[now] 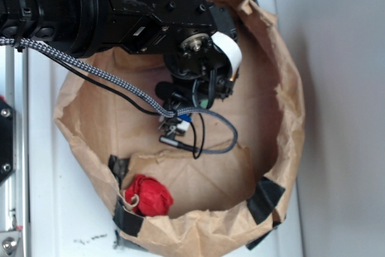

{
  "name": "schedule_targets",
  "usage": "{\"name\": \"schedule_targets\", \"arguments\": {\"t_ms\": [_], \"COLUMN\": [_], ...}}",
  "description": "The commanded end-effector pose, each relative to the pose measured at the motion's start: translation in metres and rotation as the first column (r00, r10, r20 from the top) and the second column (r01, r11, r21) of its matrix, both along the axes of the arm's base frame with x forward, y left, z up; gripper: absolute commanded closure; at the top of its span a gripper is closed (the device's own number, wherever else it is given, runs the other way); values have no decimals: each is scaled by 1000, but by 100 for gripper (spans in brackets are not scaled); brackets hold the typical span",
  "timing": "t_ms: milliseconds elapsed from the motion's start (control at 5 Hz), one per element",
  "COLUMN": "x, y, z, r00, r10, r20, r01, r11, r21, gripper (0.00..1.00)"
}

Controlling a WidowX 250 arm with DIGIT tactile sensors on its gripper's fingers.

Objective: Grab the green ball.

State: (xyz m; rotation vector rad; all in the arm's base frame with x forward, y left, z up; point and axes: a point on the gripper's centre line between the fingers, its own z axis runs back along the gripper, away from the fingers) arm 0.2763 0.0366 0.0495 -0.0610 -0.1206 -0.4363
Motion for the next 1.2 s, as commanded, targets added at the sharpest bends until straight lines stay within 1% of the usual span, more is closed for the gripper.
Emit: {"name": "schedule_targets", "arguments": {"t_ms": [0, 200, 400, 600, 800, 1000], "x": [7, 6, 6, 5, 8, 8], "y": [6, 6, 9, 12, 9, 9], "z": [53, 61, 65, 66, 62, 62], "r00": [987, 985, 983, 982, 985, 985], "r10": [-22, -18, -13, -1, -12, -12], "r20": [157, 174, 181, 189, 170, 170], "r01": [26, 26, 23, 13, 21, 21], "r11": [999, 999, 998, 998, 998, 998], "r21": [-24, -41, -53, -59, -52, -52], "gripper": [100, 100, 55, 0, 0, 0]}}
